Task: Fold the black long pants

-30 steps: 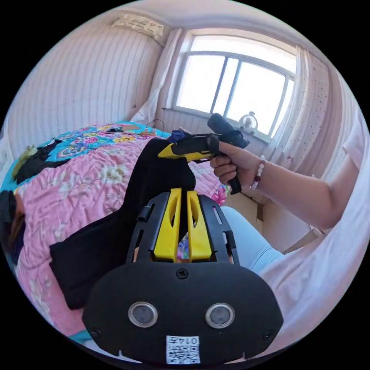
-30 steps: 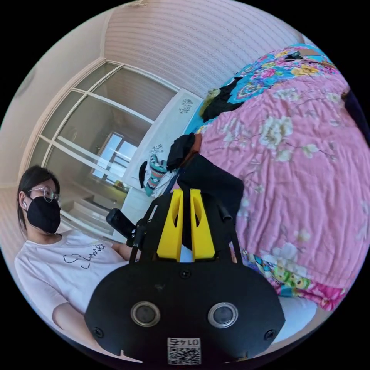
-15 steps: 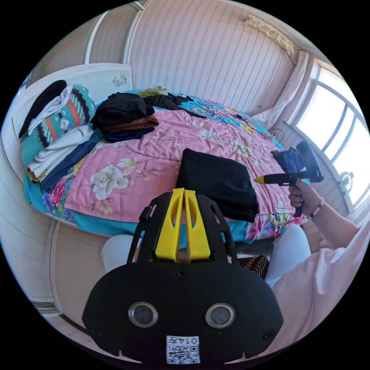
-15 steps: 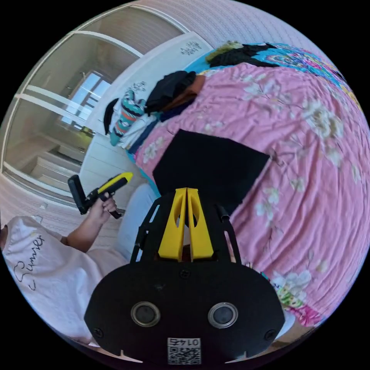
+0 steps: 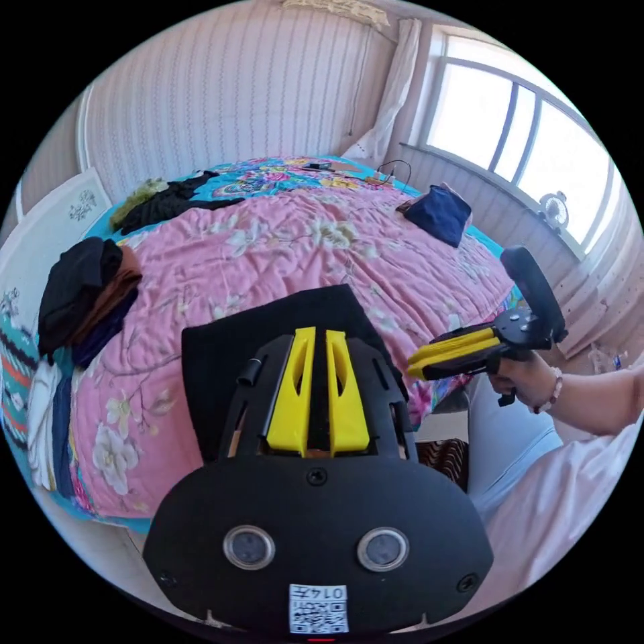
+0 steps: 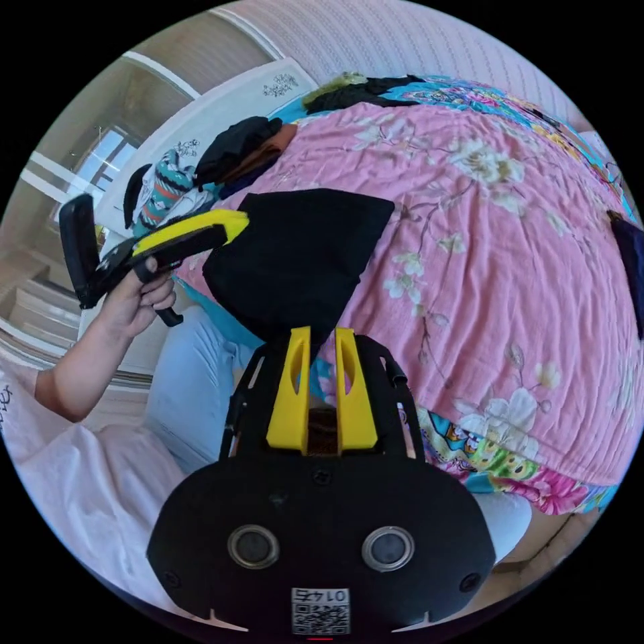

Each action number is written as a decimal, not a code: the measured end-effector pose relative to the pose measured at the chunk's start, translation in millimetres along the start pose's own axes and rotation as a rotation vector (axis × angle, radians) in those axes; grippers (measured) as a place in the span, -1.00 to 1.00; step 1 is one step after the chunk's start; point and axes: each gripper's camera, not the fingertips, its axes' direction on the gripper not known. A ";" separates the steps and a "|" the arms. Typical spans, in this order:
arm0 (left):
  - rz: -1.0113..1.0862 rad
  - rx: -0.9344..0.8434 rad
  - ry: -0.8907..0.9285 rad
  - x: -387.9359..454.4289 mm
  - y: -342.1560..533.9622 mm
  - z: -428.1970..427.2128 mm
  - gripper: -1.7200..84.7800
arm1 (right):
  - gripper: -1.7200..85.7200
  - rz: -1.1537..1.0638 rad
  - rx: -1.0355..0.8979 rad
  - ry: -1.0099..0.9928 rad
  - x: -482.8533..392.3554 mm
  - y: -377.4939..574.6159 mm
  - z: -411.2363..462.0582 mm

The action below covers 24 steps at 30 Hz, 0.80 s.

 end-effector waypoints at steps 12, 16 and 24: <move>0.030 -0.206 -0.045 10.7 -19.5 96.0 -0.93 | -0.97 -0.017 -0.071 0.033 -21.3 25.4 37.1; 0.038 -0.170 -0.064 18.6 -12.7 97.1 -0.94 | -0.97 0.049 -0.082 -0.031 -13.1 29.3 43.4; 0.089 -0.084 0.068 52.7 13.5 42.9 -0.93 | -0.97 0.031 -0.086 -0.035 -13.9 49.1 31.7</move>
